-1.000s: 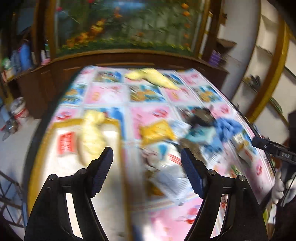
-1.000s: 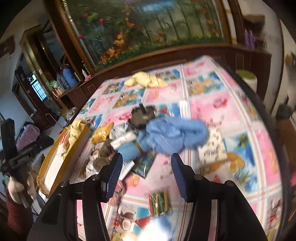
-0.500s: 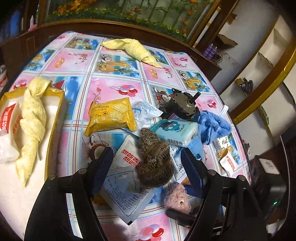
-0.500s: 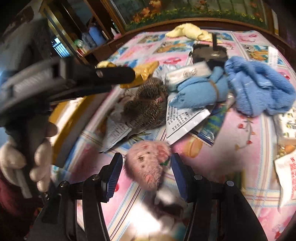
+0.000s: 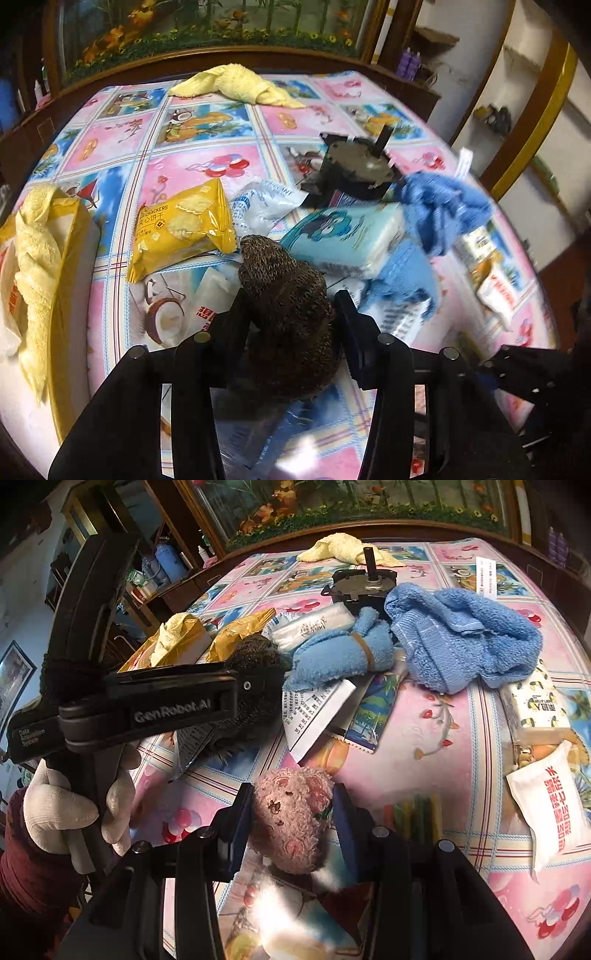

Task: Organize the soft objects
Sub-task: 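Grasp the pink fuzzy ball with the right tool while the left tool grasps the brown knit scrubber, then carry the pink ball and brown scrubber into the foam box and release both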

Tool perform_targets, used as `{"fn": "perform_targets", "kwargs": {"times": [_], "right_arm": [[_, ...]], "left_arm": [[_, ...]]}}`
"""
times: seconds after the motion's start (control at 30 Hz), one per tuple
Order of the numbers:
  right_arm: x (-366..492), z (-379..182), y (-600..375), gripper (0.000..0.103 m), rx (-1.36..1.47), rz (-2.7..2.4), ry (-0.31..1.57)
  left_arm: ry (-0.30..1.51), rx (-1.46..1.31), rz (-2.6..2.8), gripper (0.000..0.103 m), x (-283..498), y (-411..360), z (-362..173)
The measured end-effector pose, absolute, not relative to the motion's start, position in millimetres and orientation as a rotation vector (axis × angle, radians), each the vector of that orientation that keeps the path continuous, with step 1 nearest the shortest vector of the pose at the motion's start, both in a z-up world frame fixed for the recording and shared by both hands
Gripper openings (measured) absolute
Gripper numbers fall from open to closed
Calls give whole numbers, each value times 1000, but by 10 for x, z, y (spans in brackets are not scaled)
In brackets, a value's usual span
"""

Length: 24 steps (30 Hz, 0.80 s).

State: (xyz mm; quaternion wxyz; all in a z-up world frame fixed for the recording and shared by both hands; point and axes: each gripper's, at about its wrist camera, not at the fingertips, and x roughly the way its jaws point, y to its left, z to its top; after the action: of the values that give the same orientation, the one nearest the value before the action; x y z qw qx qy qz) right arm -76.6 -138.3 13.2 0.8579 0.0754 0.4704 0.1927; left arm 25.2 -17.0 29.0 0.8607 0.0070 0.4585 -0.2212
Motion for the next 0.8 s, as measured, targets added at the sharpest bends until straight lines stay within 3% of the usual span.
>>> {"fn": "perform_targets", "kwargs": {"times": [0.4,0.6,0.8], "right_arm": [[-898,642,-995,42,124,533,882],[-630,795,-282,42,85,663,878],[-365,755,610,42,-34,737,899]], "left_arm": [[790,-231,-398,45,-310,1169,1077],[893,-244,-130,45,-172,2077,823],[987,-245,-17,46,219,2435,432]]}}
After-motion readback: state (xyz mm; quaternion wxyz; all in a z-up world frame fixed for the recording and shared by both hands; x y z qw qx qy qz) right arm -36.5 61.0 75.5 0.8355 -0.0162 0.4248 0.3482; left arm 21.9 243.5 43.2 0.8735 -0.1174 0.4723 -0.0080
